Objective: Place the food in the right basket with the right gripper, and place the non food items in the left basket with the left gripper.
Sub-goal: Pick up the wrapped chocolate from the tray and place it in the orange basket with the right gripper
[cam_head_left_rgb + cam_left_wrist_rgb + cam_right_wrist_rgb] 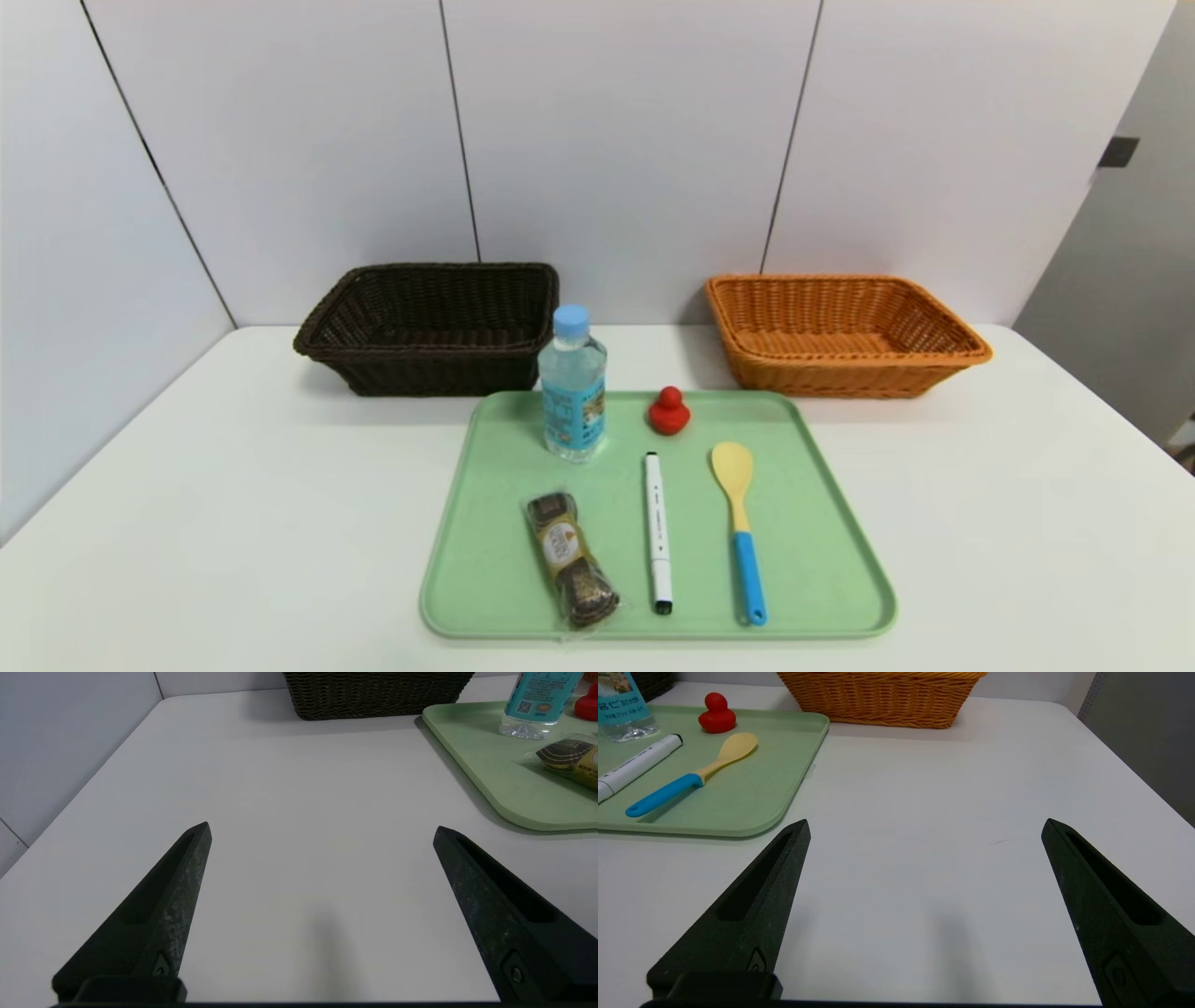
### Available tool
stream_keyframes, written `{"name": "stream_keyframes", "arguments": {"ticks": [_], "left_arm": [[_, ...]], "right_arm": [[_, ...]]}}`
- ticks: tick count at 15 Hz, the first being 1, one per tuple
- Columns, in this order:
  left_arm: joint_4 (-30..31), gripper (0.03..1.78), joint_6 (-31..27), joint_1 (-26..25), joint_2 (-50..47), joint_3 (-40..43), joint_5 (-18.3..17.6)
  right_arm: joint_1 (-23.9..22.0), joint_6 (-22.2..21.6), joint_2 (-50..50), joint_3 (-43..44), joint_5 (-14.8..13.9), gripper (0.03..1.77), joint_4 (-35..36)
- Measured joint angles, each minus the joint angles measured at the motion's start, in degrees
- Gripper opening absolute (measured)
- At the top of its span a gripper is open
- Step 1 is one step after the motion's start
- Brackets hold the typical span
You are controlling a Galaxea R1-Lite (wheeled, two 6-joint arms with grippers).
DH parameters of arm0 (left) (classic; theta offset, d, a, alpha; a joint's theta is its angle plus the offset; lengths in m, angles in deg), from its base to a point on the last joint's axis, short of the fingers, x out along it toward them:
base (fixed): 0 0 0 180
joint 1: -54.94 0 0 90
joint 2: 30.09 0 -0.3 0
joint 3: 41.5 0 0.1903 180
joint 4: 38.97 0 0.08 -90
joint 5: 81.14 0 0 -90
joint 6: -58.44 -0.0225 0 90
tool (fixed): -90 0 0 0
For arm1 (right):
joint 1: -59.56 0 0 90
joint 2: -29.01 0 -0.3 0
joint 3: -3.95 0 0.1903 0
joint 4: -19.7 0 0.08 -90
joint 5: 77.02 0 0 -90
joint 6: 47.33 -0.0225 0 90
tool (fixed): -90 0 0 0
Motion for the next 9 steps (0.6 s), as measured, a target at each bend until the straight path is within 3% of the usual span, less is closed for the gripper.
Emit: {"name": "stream_keyframes", "arguments": {"ticks": [2, 4, 9], "left_arm": [[-1.9, 1.69, -0.7, 0.0, 0.0, -0.2, 0.5], [-7.9, 1.69, -0.8, 0.0, 0.0, -3.3, 0.2], [-31.5, 1.69, -0.6, 0.0, 3.7, -21.5, -7.8]], "right_arm": [[0.0, 0.0, 0.0, 0.0, 0.0, 1.71, -0.1], [-0.1, 0.0, -0.4, 2.3, 0.8, 1.71, -1.2], [0.0, 0.0, -14.2, 18.8, 5.4, 1.71, -5.8]]}}
